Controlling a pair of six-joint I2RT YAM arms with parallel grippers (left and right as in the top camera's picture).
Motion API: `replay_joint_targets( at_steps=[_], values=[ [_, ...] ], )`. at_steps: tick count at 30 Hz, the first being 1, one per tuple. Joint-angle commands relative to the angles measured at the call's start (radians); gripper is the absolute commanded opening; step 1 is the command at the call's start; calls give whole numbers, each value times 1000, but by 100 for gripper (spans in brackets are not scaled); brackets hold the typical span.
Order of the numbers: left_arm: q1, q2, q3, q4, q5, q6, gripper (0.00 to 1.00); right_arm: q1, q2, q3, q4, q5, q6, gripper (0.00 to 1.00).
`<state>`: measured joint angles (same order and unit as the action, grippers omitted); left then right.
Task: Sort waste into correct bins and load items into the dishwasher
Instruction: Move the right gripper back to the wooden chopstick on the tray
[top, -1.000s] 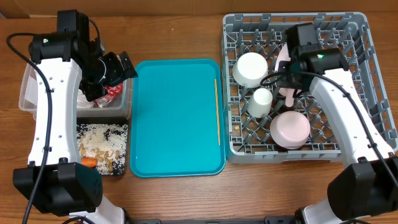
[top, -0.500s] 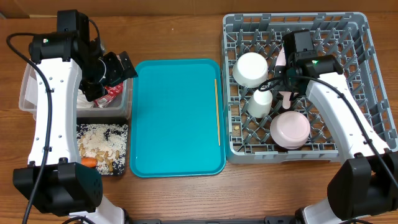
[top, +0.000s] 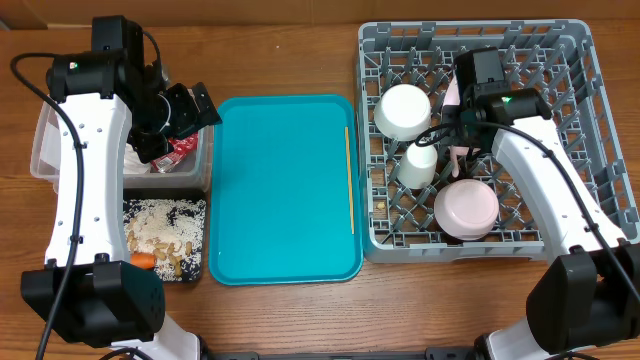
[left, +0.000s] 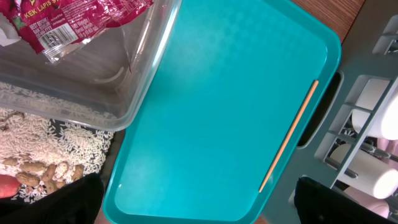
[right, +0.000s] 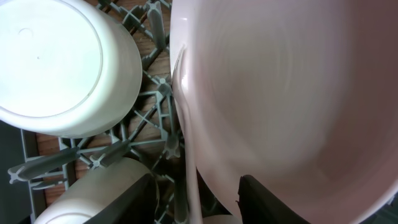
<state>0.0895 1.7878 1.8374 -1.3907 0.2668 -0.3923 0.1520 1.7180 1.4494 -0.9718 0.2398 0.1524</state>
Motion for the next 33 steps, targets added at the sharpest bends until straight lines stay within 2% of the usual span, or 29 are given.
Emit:
replay_joint_targets(
  at_steps=[1,6,11,17,22,25,33],
  values=[
    [-2,4,20,3,14,-4,100,2,2,-6,2,6,0,46],
    [-2,4,20,4,14,-4,100,11,-5,35,-39,-47,0,45],
    [-2,4,20,3,14,-4,100,21,-47,124,-95,-278,0,45],
    [-2,4,20,3,14,-4,100,79,-105,140,-96,-639,-1,45],
    [-2,4,20,3,14,-4,100,192,-102,136,-96,-602,-1,45],
    [-2,4,20,3,14,-4,100,305,-95,112,-69,-512,0,45],
    [-2,4,20,3,14,-4,100,434,-36,55,5,-438,42,45]
  ],
)
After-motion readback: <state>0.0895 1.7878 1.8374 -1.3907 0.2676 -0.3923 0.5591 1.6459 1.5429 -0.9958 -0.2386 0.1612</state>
